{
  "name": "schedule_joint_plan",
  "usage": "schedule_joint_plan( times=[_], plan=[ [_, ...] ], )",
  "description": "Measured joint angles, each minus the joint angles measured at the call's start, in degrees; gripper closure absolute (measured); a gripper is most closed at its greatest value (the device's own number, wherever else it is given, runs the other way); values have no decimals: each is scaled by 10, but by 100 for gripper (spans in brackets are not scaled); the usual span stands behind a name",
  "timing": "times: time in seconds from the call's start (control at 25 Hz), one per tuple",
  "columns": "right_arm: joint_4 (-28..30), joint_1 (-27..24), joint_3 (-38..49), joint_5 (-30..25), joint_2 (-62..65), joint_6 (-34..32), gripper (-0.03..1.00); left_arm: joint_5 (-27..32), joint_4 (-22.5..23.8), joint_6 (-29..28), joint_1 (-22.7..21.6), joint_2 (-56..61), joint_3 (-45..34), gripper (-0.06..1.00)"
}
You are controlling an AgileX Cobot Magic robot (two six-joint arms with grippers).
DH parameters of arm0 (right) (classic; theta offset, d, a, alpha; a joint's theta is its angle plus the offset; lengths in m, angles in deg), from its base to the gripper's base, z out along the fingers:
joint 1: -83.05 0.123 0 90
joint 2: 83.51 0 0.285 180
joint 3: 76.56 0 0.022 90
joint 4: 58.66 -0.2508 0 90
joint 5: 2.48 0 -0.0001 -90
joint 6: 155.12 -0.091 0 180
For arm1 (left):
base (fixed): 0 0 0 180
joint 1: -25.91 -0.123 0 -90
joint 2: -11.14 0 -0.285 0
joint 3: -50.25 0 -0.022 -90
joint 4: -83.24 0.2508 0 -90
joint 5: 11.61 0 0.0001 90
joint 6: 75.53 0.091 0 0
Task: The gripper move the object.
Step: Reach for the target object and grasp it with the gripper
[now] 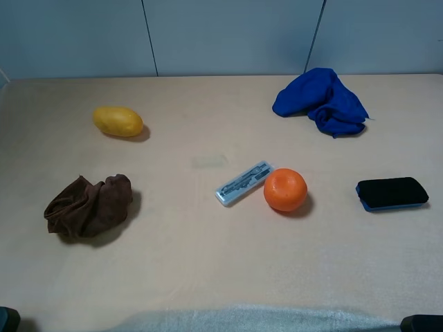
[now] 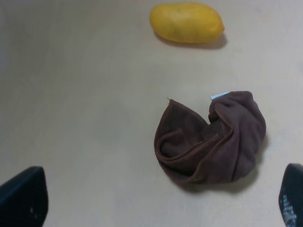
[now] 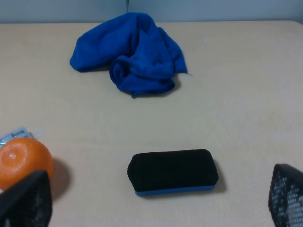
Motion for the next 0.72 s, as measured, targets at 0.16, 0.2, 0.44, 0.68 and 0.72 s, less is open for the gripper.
schedule_joint_plan(
  times=[0.16, 0.2, 0.44, 0.68, 0.72],
  plan=[
    [0, 0, 0, 0, 0, 0, 27, 0, 0, 0, 0, 0, 0, -5],
    [0, 0, 0, 0, 0, 0, 27, 0, 0, 0, 0, 0, 0, -5],
    [0, 0, 0, 0, 0, 0, 27, 0, -1, 0, 0, 0, 0, -5],
    [0, 0, 0, 0, 0, 0, 27, 0, -1, 1, 0, 0, 0, -5],
    [-1, 0, 0, 0, 0, 0, 27, 0, -1, 1, 0, 0, 0, -5]
  ],
)
